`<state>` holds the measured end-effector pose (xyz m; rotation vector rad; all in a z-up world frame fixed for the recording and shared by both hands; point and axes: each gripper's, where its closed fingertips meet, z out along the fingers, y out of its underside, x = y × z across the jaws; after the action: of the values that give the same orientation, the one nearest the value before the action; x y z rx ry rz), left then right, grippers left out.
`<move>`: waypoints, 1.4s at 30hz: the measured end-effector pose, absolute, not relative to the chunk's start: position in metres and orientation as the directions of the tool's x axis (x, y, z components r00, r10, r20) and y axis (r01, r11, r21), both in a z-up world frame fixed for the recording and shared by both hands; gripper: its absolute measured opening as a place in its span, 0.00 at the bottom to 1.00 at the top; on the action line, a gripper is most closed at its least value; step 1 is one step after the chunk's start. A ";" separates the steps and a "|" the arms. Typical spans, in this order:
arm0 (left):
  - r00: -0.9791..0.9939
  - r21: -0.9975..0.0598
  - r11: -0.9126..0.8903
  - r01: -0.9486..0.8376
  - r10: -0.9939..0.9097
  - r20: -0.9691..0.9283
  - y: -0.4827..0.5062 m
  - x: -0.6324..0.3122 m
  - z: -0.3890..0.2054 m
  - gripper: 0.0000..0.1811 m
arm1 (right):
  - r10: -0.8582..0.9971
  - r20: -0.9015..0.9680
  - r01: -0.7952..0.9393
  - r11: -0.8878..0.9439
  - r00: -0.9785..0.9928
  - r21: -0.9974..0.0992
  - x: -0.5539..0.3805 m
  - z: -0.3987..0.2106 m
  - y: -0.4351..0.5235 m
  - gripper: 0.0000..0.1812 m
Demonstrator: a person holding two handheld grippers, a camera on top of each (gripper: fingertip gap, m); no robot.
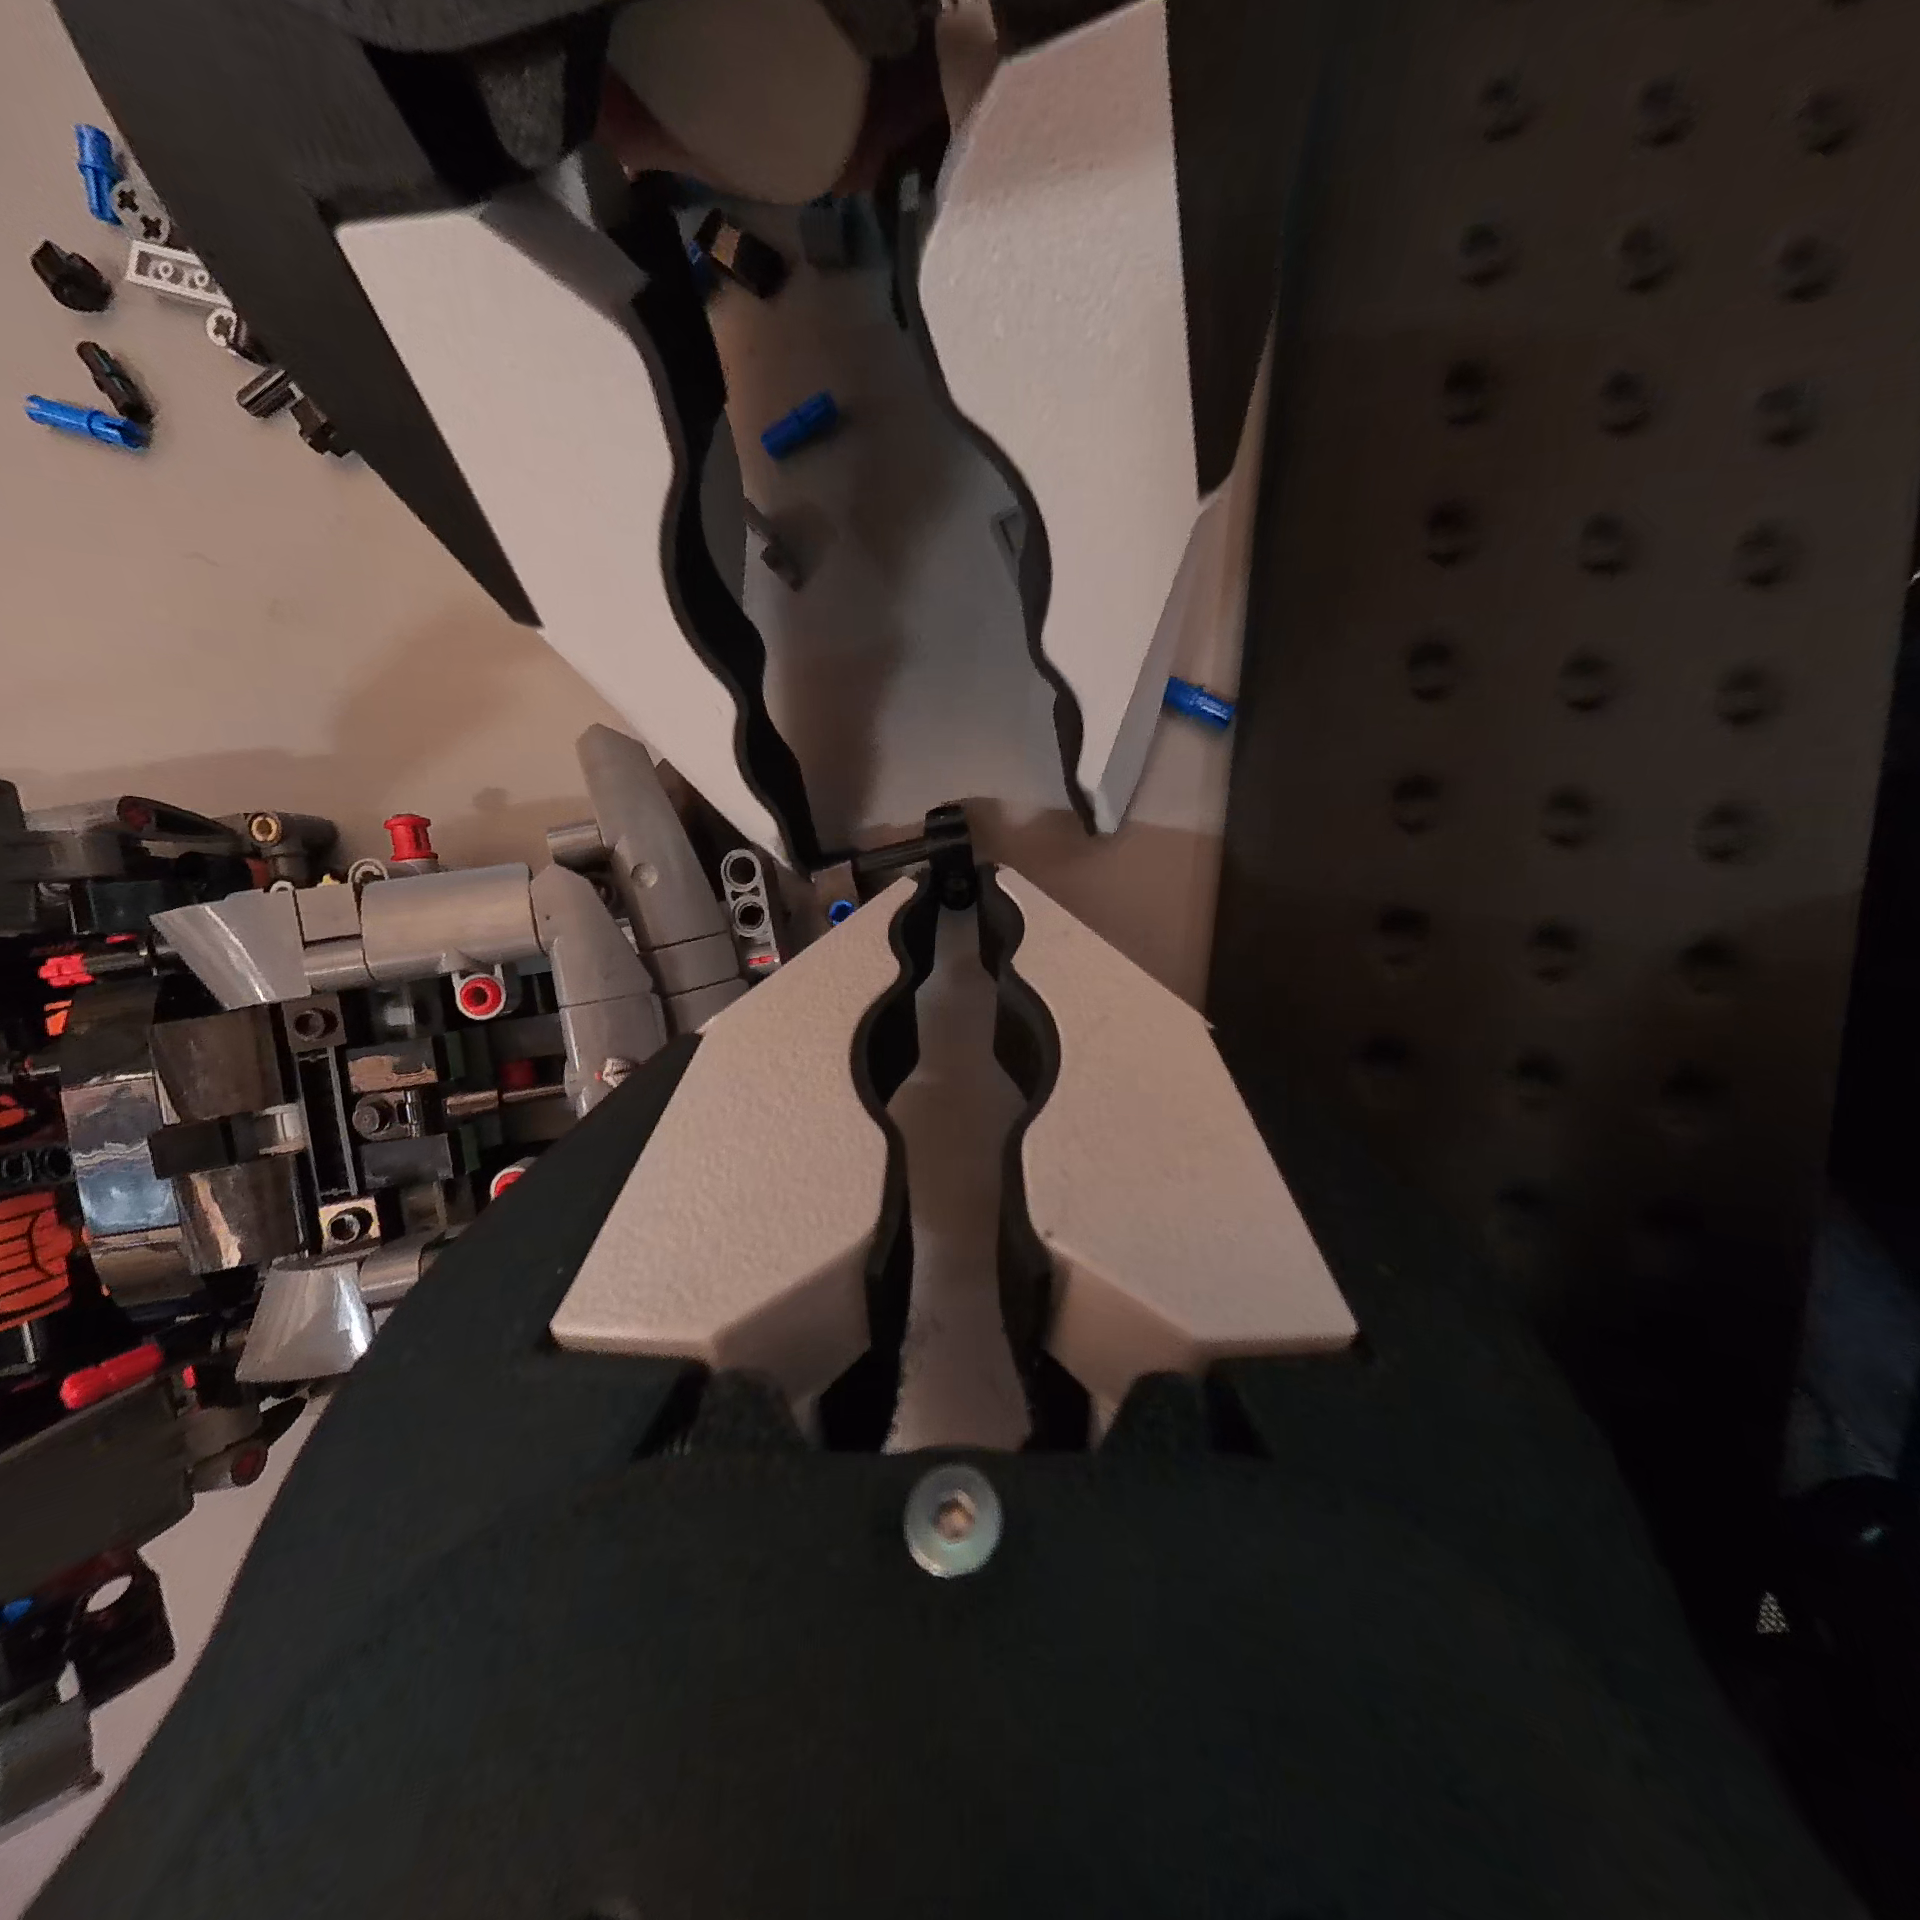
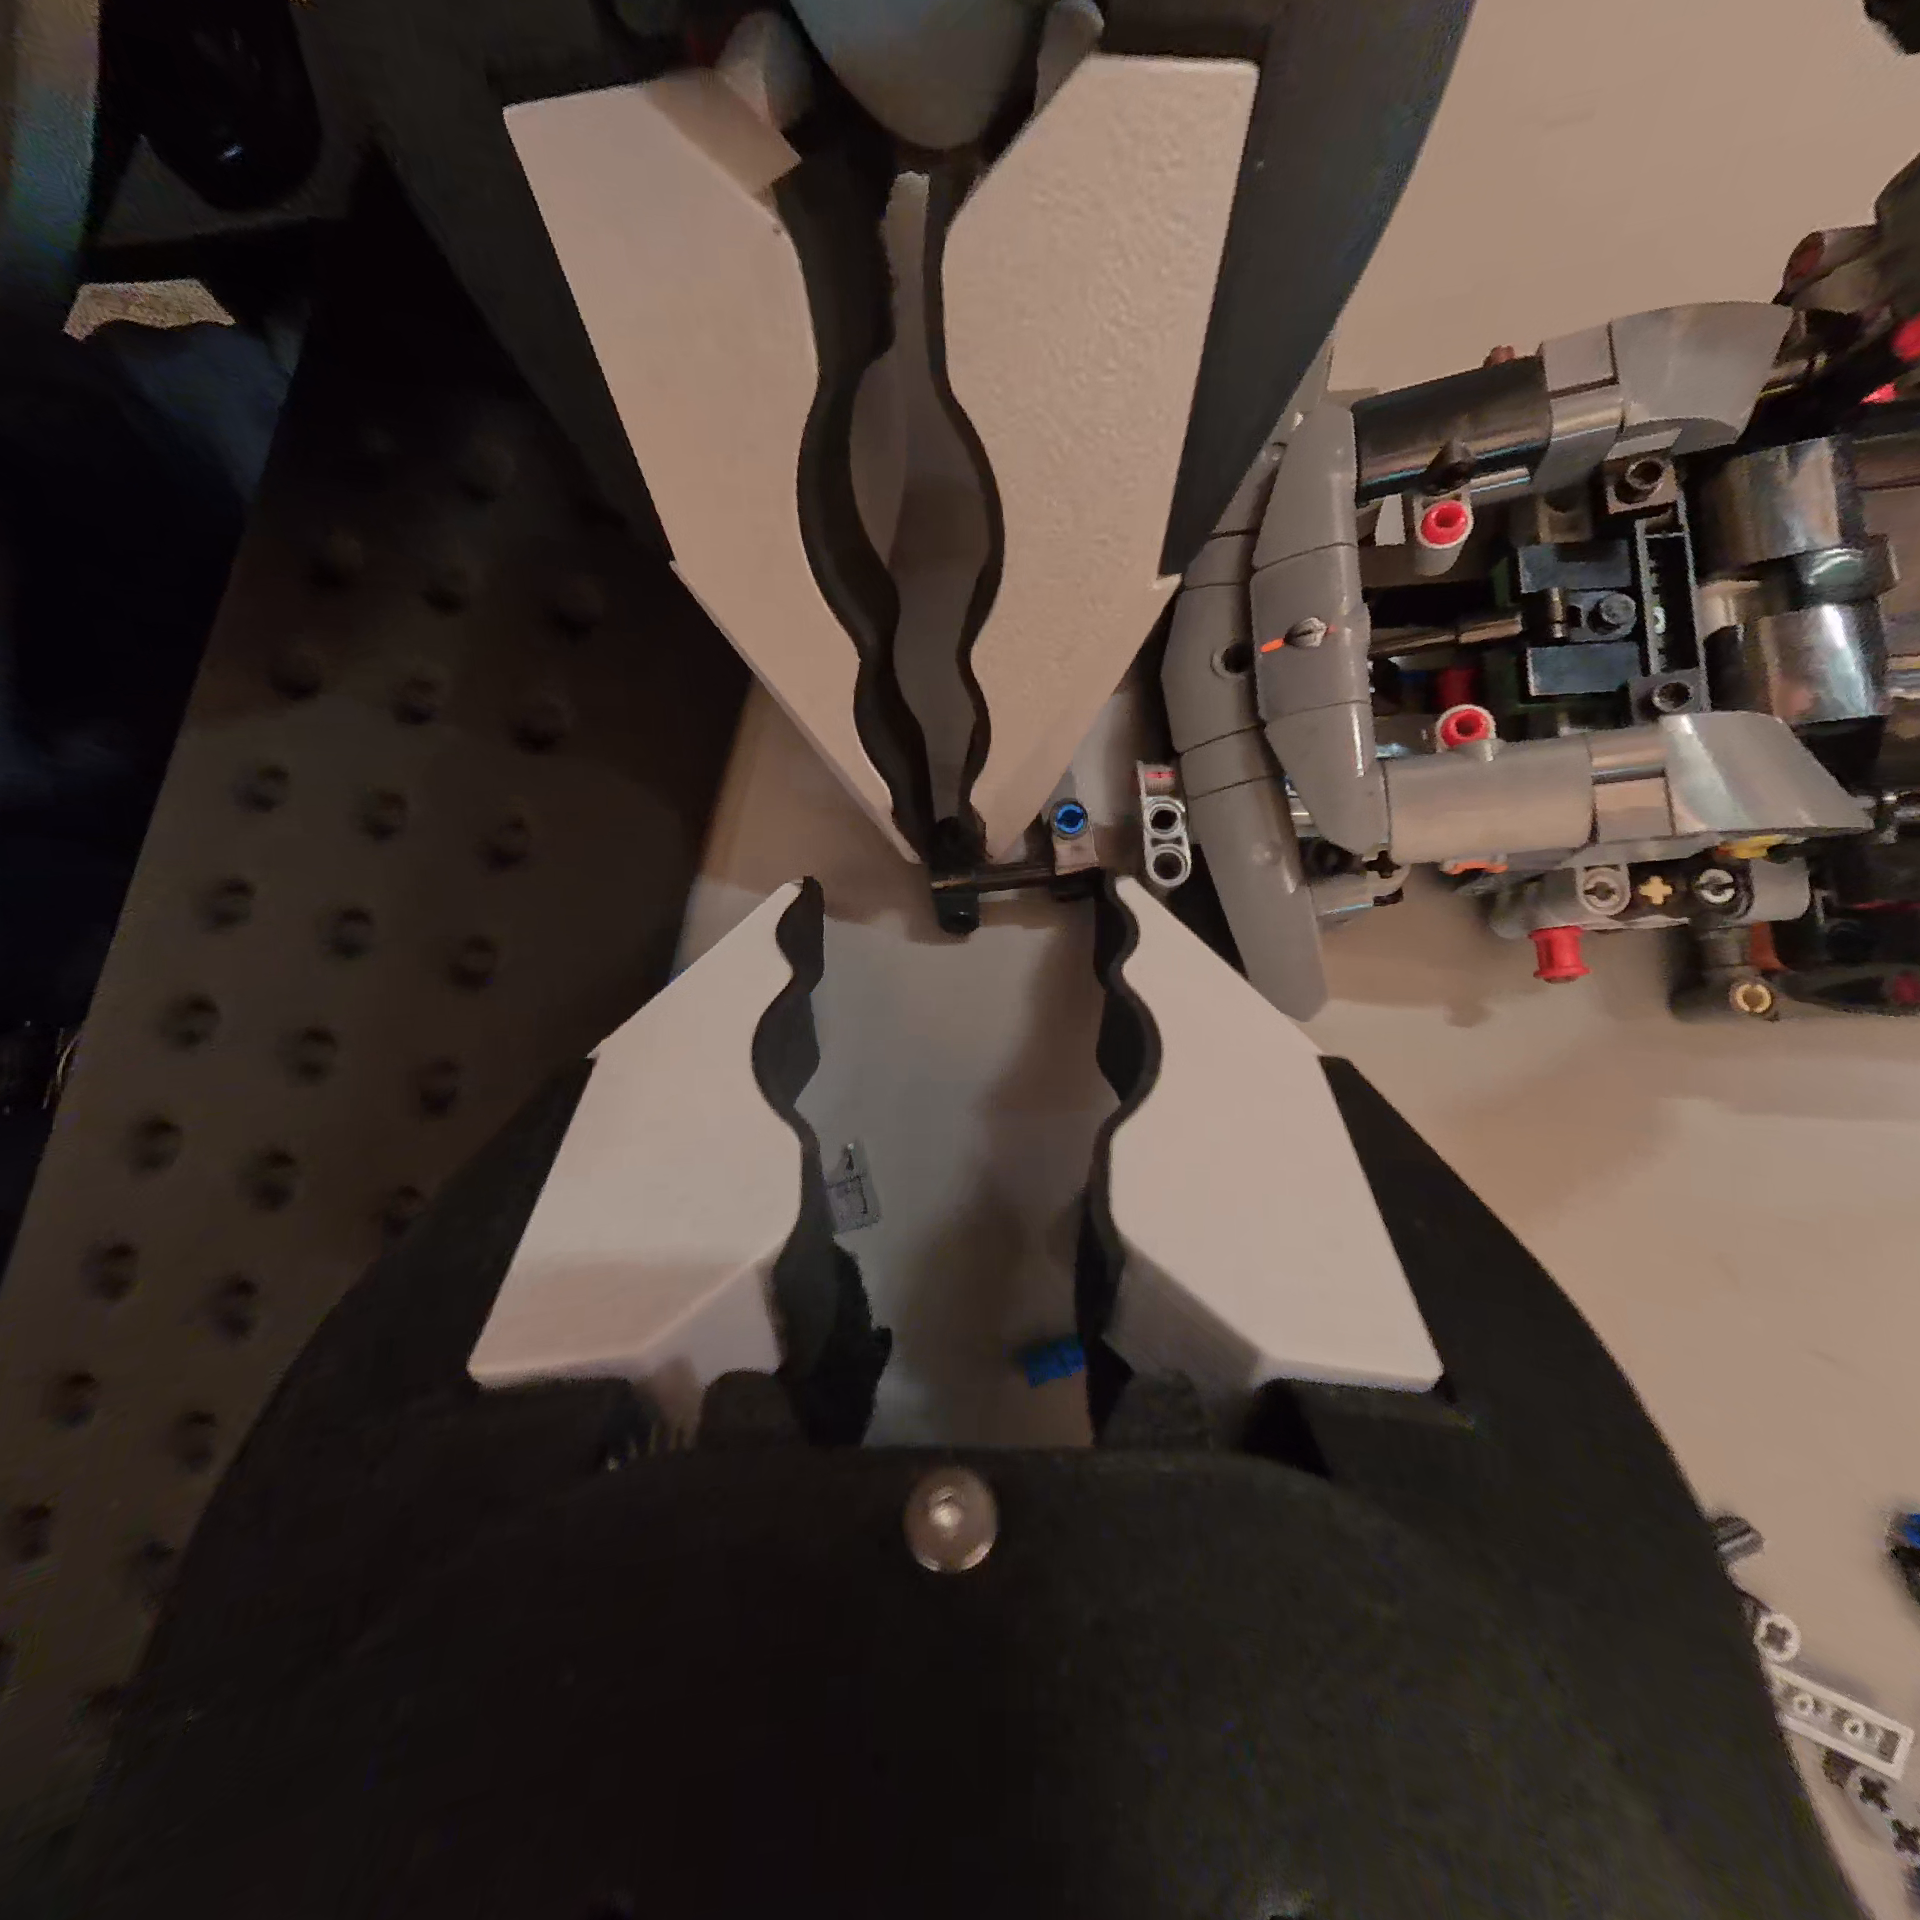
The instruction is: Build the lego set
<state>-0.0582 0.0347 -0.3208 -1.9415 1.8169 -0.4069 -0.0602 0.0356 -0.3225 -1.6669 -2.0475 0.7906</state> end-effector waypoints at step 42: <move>0.111 -0.487 -0.017 -0.873 -0.980 -0.164 0.043 -0.066 -0.322 0.08 | 0.975 -0.004 0.759 0.171 -0.222 -0.628 -0.057 -0.323 0.042 0.08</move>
<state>-0.0661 0.0430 -0.3221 -1.9256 1.7976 -0.3014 -0.0572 0.0416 -0.3234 -1.6394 -2.0527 0.7281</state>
